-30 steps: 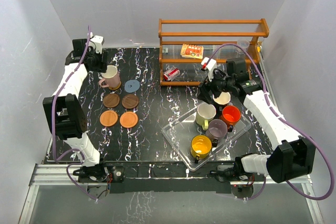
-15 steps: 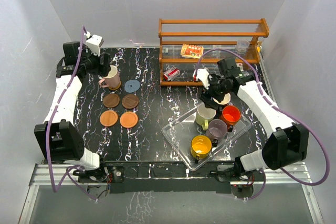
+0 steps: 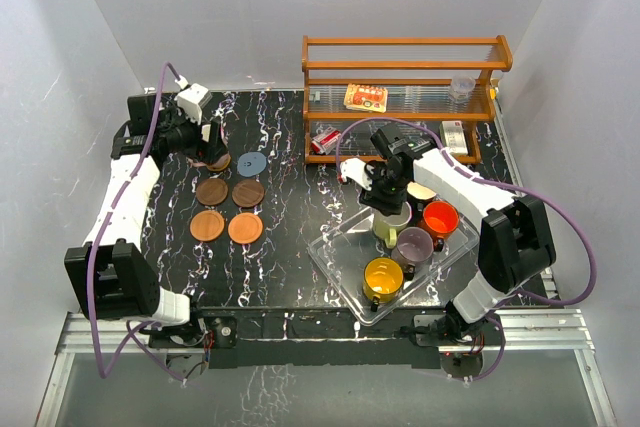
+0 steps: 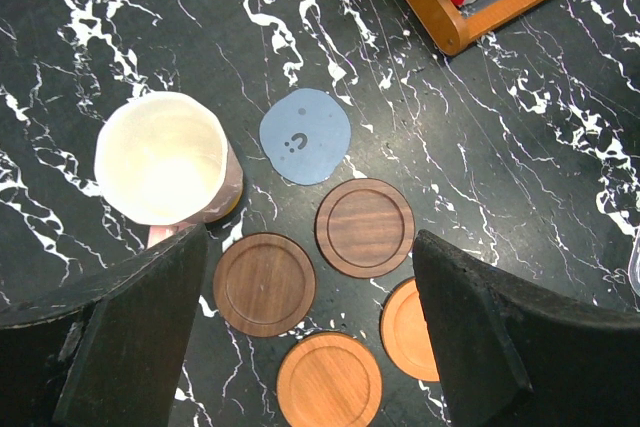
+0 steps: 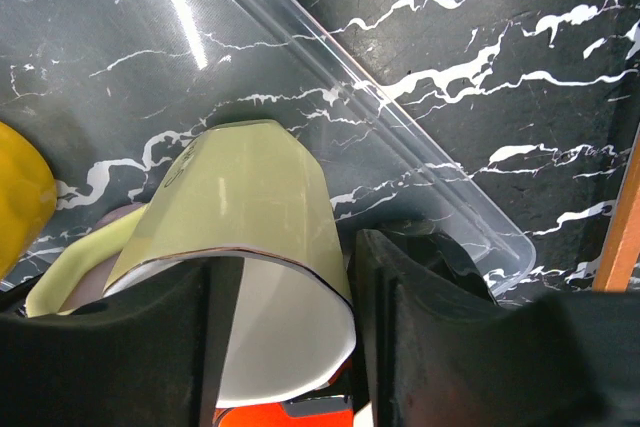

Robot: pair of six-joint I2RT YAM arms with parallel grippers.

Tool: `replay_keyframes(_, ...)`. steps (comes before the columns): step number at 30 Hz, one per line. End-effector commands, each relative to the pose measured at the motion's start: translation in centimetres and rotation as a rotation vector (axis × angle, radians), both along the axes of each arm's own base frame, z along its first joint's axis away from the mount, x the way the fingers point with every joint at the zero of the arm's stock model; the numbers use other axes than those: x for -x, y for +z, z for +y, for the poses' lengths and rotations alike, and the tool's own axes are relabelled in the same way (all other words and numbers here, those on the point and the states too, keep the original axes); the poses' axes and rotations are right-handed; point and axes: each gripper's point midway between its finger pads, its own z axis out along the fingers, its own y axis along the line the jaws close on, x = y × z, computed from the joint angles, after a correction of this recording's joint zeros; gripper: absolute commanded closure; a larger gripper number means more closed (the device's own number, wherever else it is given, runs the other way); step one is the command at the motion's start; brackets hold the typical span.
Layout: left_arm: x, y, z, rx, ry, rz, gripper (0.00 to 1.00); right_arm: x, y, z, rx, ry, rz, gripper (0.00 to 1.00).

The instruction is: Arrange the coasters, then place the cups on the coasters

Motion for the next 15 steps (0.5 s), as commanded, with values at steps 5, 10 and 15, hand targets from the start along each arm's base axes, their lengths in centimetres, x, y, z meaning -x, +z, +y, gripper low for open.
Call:
replay_keyframes(5,1.12,0.42,-1.33,0.019,-0.051,-0.016,0.17,-1.19,2.09,0.72,-0.035,-0.007,-0.067,0.76)
replay_keyframes(10,1.03,0.28,-1.55,0.010,-0.054,-0.021,0.17,-0.98,1.81,0.70,-0.037,-0.017,-0.056,0.85)
replay_keyframes(15,1.47,0.50,-1.89,-0.003,-0.062,-0.038,0.17,-1.18,2.35,1.20,-0.067,-0.044,-0.056,0.89)
